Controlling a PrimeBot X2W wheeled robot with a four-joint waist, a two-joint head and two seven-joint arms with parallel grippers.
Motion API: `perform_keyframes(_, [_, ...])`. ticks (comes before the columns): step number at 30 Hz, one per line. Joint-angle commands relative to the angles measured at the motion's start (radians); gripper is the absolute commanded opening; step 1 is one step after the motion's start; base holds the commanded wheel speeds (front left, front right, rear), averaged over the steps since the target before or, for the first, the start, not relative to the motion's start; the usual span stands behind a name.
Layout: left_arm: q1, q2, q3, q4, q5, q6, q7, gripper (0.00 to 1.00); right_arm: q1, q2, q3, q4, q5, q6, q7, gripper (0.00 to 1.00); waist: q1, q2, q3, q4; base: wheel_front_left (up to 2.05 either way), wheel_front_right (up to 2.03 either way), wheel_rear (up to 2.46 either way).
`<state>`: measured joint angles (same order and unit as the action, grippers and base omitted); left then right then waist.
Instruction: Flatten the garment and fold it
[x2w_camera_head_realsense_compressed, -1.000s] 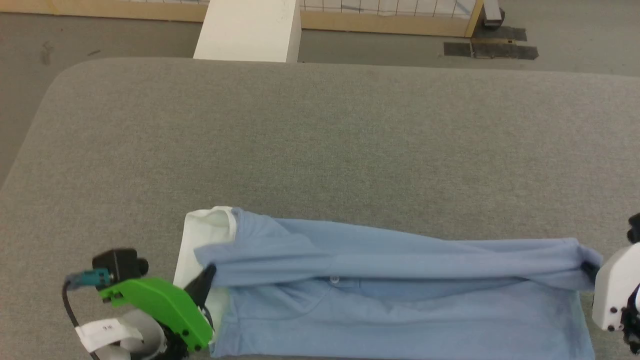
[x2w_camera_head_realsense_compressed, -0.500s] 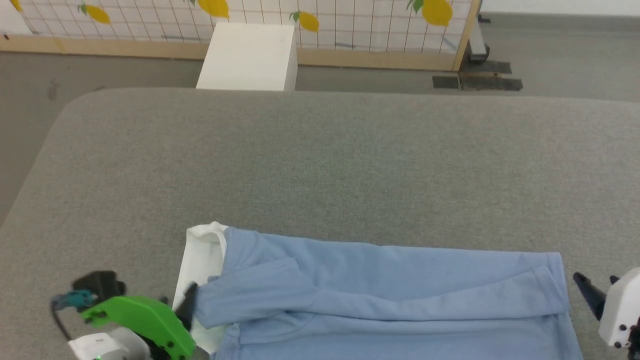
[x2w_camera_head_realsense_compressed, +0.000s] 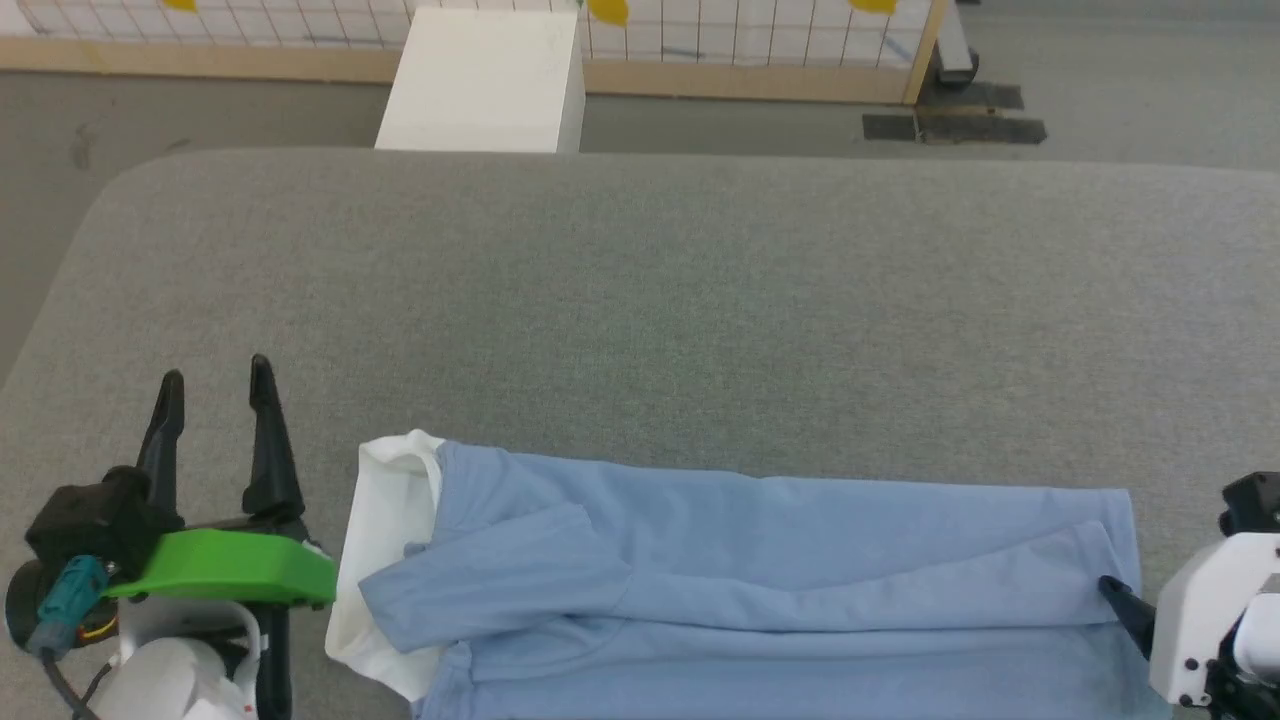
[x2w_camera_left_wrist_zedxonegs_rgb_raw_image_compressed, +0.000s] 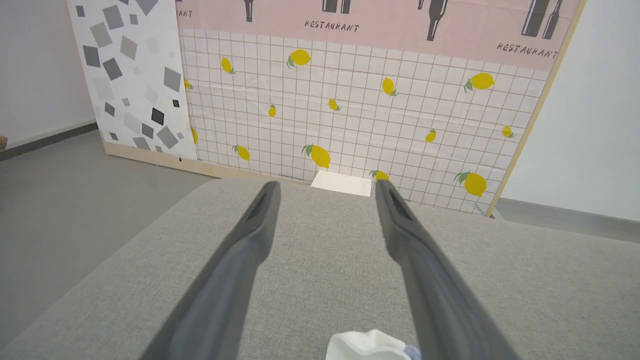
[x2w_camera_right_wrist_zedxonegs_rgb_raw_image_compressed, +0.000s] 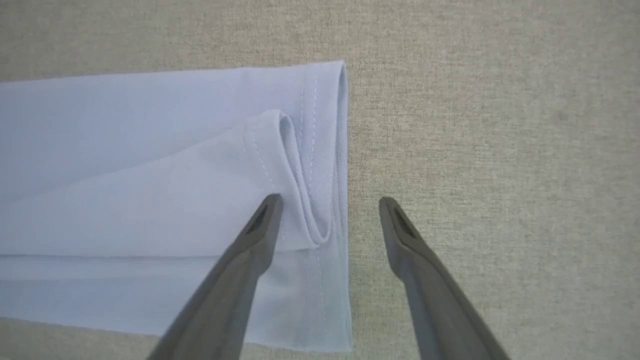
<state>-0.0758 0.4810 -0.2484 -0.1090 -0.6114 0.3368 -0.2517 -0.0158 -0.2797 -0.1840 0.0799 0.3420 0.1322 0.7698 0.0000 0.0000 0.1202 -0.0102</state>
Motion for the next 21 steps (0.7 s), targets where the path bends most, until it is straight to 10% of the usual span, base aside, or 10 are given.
perform_keyframes(1, [-0.019,-0.02,0.008,0.0,0.03,-0.011,-0.008,1.0,-0.023,0.002,0.011,0.023,-0.01,-0.002,-0.013,1.0,0.0,0.0,0.034,0.012,0.0,0.0,0.0])
perform_keyframes(6, [-0.015,-0.085,0.056,0.006,0.083,-0.042,-0.01,1.0,-0.045,0.002,0.044,0.098,-0.004,-0.002,-0.028,1.0,0.0,0.0,0.058,0.021,0.0,0.0,0.0])
perform_keyframes(7, [-0.012,-0.093,0.063,0.012,0.088,-0.049,-0.01,1.0,-0.046,0.0,0.047,0.112,0.003,-0.002,-0.019,0.83,0.0,0.0,0.06,0.022,0.0,0.0,0.0])
perform_keyframes(9, [-0.009,-0.109,0.082,0.018,0.099,-0.063,-0.01,1.0,-0.05,-0.007,0.041,0.135,0.015,-0.002,0.007,0.0,0.0,0.0,0.062,0.023,0.0,0.0,0.0])
perform_keyframes(21, [0.001,-0.152,0.115,0.073,0.106,-0.105,-0.01,1.0,-0.098,-0.164,-0.143,0.194,-0.006,-0.002,0.061,0.0,0.0,0.0,0.064,0.02,0.0,0.0,0.0])
